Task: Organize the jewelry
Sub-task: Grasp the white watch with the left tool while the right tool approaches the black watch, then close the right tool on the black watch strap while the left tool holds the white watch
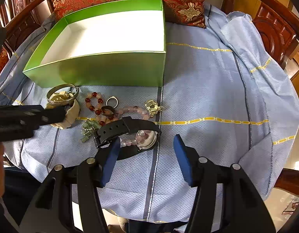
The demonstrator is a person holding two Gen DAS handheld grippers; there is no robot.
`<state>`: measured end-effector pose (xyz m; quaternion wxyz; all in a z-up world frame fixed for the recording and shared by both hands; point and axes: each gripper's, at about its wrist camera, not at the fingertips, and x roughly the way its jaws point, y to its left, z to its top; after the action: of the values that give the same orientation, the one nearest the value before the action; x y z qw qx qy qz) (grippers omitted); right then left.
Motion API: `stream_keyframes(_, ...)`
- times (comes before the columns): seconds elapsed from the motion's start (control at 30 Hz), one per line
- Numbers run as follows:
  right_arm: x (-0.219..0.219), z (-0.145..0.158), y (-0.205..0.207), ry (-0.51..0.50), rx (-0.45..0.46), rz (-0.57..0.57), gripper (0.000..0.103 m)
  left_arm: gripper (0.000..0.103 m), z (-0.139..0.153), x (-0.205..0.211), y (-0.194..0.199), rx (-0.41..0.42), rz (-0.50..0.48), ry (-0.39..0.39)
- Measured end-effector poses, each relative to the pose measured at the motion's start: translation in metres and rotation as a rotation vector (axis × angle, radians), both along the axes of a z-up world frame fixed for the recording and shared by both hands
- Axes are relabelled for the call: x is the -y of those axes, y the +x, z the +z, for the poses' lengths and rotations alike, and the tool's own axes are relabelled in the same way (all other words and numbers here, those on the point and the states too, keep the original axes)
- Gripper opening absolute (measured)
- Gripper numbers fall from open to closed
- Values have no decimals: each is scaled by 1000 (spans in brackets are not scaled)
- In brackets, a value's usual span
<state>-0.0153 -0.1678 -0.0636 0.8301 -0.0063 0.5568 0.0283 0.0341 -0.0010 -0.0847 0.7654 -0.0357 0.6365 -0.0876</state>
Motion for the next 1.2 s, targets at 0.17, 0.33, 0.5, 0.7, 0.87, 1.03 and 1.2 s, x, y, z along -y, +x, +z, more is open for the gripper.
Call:
stream_keyframes(0.17, -5, 1, -3, -3, 3, 19, 57, 61, -7, 7, 5, -6, 16, 2)
stream_keyframes(0.33, 2, 4, -6, -2, 11, 4, 57, 59, 27, -9, -5, 72, 24, -138)
stream_keyframes(0.5, 9, 1, -4, -1, 4, -28, 57, 58, 39, -25, -7, 93, 46, -241)
stream_keyframes(0.7, 2, -2, -3, -4, -1, -12, 57, 58, 42, -37, -8, 98, 78, -257)
stream_keyframes(0.87, -3, 1, -3, 3, 11, -2, 65, 57, 45, -50, -7, 72, 76, -435)
stream_keyframes(1.03, -1, 2, -1, 1, 15, -8, 67, 39, 40, -47, -4, 58, 99, -381)
stream_keyframes(1.2, -2, 2, -2, -6, 10, -7, 67, 59, 37, -45, -4, 50, 101, -343)
